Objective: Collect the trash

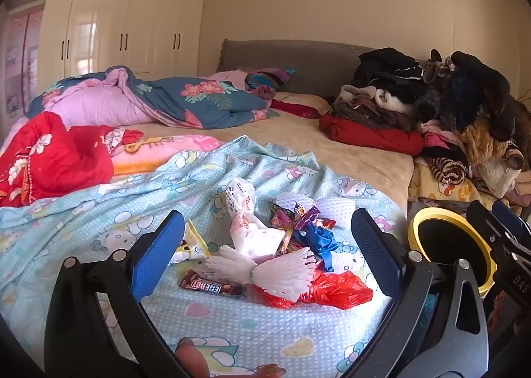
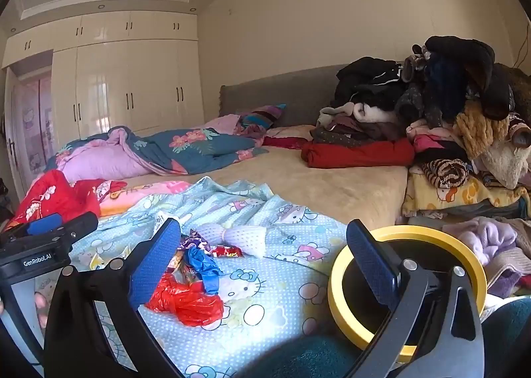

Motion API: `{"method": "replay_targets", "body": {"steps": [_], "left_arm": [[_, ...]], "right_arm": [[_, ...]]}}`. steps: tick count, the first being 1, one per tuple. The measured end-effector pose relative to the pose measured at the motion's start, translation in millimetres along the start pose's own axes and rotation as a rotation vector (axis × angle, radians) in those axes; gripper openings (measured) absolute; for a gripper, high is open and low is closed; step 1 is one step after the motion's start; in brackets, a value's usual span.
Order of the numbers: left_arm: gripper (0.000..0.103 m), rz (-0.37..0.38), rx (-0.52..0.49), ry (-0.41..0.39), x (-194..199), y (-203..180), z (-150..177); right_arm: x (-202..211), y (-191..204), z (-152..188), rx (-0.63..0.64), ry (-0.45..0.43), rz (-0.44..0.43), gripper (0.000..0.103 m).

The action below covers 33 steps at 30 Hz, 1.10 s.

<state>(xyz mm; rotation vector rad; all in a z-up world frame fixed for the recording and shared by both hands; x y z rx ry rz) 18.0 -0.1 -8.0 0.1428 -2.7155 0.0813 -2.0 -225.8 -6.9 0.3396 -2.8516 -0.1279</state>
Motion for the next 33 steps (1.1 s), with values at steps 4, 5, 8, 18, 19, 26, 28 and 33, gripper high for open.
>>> {"method": "replay_targets", "body": {"steps": [4,5,8,18,19,26,28,33], "left_arm": [[0.092,0.004,0.01,-0.005,0,0,0],[0.092,0.006,0.01,-0.004,0,0,0],[0.092,0.008,0.012,0.001,-1,0,0],[0.092,0.012,0.013,-0.002,4,-3,-6],[0.092,0.01,0.011,-0.005,4,-3,-5],[0.092,0.015,0.014,-0.007,3,-7,-3],[0.092,0.015,0.014,-0.007,4,-9,-4],[0.092,0.016,0.015,-0.007,4,-9,-4]], "right_arm": [[0,6,3,0.021,-0.01,0.008,0.097],[0,7,3,0.022,-0.011,0.007,0.097],[2,3,-3,0.017,-0.008,-0.004,0.097],[3,4,-2,0.036,-0.024,0.002,0.097],[3,4,-3,0.035,-0.025,0.002,0.097],[0,8,1,0.04,-0.018,0.005,0.097],[0,7,0,0.04,-0.019,0.007,0.097],[0,6,0,0.034,-0.02,0.0,0.097]]}}
Point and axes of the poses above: each gripper's, at about its wrist camera, not at the fingertips, and x roughly against the way its jaws point, y to its left, z to its underside, the point moved 2 cm from there along -x, roughly the way its jaws point, and after that the axes turned 5 degrees about -z, right-handed, at the moved point
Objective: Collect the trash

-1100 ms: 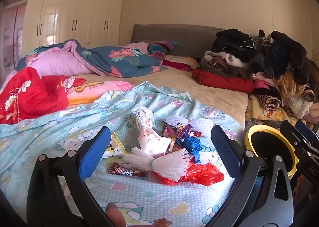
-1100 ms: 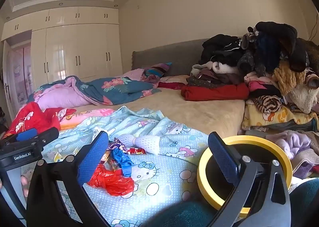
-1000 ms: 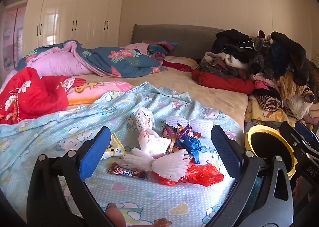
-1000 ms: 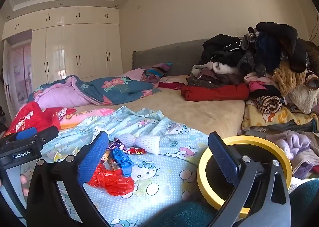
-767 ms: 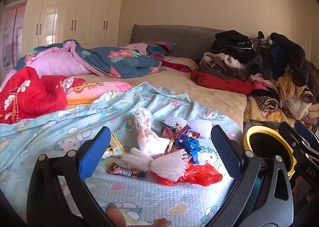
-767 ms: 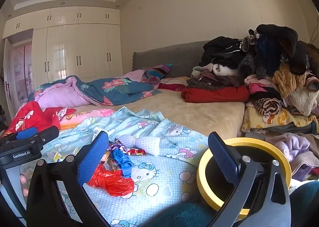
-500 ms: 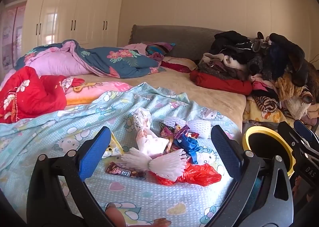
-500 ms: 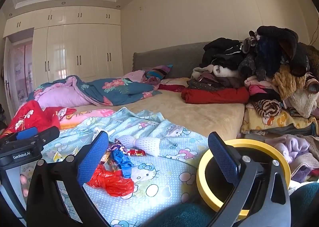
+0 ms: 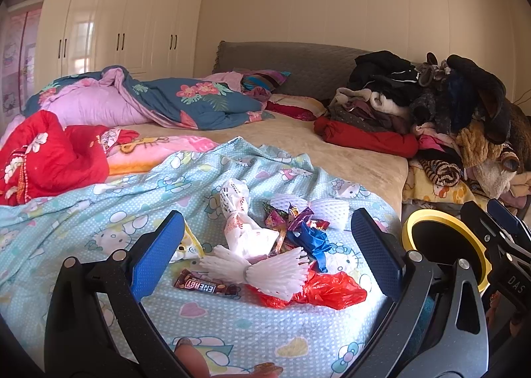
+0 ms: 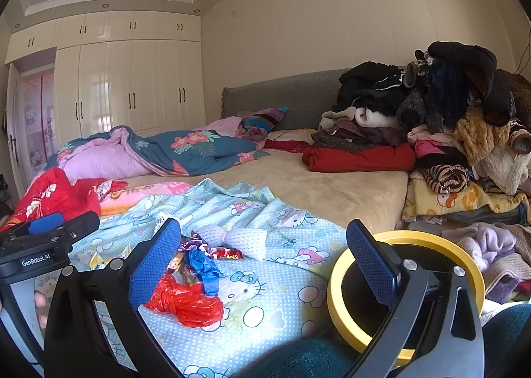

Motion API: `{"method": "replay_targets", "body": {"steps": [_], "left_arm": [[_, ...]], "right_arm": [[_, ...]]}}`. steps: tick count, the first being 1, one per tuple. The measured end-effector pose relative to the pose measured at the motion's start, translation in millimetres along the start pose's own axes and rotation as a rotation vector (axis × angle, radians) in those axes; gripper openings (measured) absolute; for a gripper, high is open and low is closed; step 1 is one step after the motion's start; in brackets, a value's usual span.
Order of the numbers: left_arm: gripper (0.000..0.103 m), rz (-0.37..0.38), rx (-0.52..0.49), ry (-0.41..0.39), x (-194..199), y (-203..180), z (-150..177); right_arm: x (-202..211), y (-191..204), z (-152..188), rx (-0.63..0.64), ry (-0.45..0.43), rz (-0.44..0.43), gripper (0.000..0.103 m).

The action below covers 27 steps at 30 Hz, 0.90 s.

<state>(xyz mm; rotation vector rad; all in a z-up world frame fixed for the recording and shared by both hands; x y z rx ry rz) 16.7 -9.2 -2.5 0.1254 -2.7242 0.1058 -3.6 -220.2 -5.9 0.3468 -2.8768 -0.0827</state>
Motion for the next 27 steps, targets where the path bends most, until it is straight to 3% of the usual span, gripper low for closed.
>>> {"method": "replay_targets", "body": {"steps": [27], "left_arm": [[0.092,0.004,0.004,0.001,1.8,-1.0,0.4]], "right_arm": [[0.4,-1.5,-0.1,0.001,0.001,0.005,0.097]]}}
Point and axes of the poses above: each gripper's, at about its wrist camera, not at the fingertips, and x roughly against the way its jaws point, y to its left, z to its underside, the point moved 2 cm from there along -x, roughly the way its jaws point, and after that the axes turned 5 degrees about -z, right-handed, at the moved point
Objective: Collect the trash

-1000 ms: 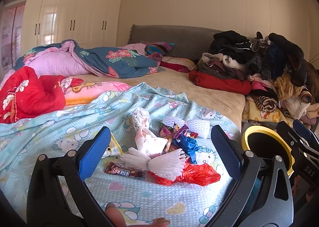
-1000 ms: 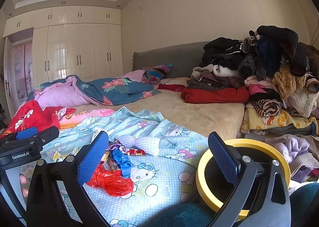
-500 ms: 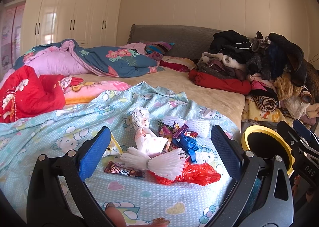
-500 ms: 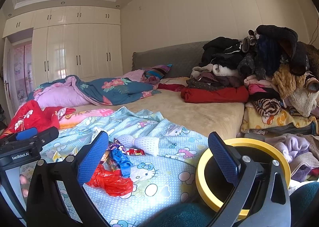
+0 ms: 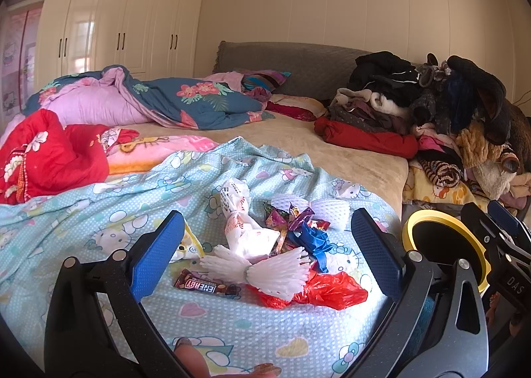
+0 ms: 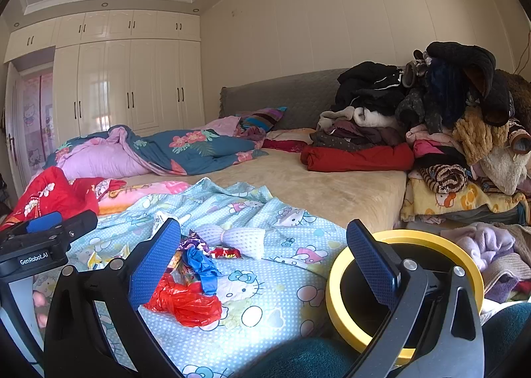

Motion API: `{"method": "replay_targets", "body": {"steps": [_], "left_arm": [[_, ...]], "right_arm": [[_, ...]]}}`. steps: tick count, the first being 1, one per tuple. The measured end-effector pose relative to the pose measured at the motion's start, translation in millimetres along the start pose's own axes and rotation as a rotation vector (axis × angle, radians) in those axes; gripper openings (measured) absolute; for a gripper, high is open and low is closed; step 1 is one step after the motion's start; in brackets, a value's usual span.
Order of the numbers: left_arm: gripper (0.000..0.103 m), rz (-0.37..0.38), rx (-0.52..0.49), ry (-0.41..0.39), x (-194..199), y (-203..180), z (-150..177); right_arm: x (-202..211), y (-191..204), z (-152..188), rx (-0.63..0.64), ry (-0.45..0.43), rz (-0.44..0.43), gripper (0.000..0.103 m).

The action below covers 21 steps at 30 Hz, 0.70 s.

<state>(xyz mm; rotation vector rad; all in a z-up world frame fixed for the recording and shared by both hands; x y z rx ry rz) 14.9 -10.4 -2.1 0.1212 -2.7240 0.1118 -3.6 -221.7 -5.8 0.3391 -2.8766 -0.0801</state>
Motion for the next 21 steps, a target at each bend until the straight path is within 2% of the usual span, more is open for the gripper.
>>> {"method": "replay_targets", "body": {"steps": [12,17,21], "left_arm": [[0.092,0.004,0.0,0.003,0,1,1],[0.092,-0.004,0.029,0.012,-5,14,-1],[0.092,-0.05,0.072,0.02,-11,35,-4]], "right_arm": [[0,-2,1,0.0,0.003,0.001,0.097],[-7,2,1,-0.001,0.029,-0.059,0.097],[-20,21,1,0.032,0.061,-0.125,0.097]]}}
Point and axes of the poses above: each gripper's, at about its wrist camera, not at the fingertips, and x roughly against the way its jaws point, y to its left, z to its underside, the point moved 2 cm from there along -x, roughly the way its jaws point, and after that the axes turned 5 degrees about -z, right-handed, at the moved point
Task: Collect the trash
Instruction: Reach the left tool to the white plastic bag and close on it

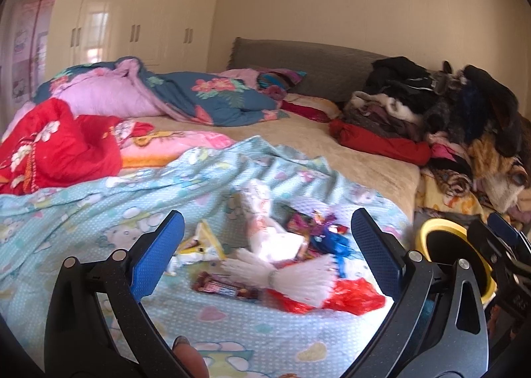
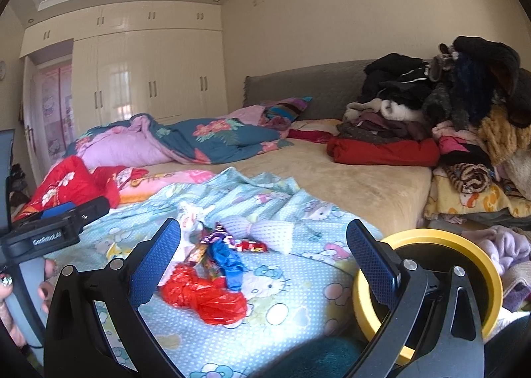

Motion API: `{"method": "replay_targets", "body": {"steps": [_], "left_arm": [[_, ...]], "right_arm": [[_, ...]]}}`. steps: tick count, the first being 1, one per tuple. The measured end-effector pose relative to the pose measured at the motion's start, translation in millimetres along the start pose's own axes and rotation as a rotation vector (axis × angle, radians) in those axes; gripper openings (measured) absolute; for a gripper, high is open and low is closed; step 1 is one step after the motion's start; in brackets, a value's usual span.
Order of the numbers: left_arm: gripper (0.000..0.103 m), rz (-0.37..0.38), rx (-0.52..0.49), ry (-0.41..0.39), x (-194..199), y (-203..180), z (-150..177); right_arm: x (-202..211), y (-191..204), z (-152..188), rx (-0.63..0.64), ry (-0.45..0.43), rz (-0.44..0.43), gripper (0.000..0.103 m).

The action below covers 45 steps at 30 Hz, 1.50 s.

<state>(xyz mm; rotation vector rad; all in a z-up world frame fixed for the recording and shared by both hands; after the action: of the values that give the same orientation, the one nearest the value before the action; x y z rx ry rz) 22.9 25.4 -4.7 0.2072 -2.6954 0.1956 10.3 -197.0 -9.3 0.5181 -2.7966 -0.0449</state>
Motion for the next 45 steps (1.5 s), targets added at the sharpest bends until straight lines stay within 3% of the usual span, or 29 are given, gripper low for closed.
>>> {"method": "replay_targets", "body": {"steps": [11,15,21,30,35,38,40,45], "left_arm": [[0.092,-0.07,0.112,0.016,-20,57,-13],[0.092,-0.063,0.124,0.027,-30,63,-15],[0.092,0.013,0.166,0.058,-56,65,-22],[0.092,0.05,0.156,0.201,-113,55,-20],[0.079,0.063,0.156,0.283,-140,52,-8],[0.071,0.076,0.162,0.332,-154,50,-1],[0.071,0.09,0.164,0.363,-162,47,4],[0.063,0.122,0.183,0.429,-178,41,13]], "right_arm": [[-44,45,-12,0.044,0.08,-0.158,0.097],[-59,53,-15,0.054,0.104,-0.185,0.097],[-91,47,-14,0.033,0.192,-0.194,0.097],[-140,22,-10,-0.037,0.3,-0.223,0.097],[-169,2,-2,-0.101,0.399,-0.239,0.096],[-181,-3,2,-0.124,0.441,-0.252,0.083],[-189,-4,6,-0.134,0.468,-0.261,0.075],[-203,0,9,-0.172,0.511,-0.298,0.066]]}}
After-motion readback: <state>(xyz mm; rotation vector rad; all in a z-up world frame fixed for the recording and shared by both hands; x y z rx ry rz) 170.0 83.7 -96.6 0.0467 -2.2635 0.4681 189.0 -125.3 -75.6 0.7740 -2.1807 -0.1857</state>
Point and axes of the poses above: each gripper's, at about its wrist camera, not at the fingertips, and x roughly against the way its jaws point, y to its left, z to its underside, the point moved 2 cm from there along -x, roughly the way its jaws point, and after that the axes turned 5 degrees about -z, right-handed, at the moved point
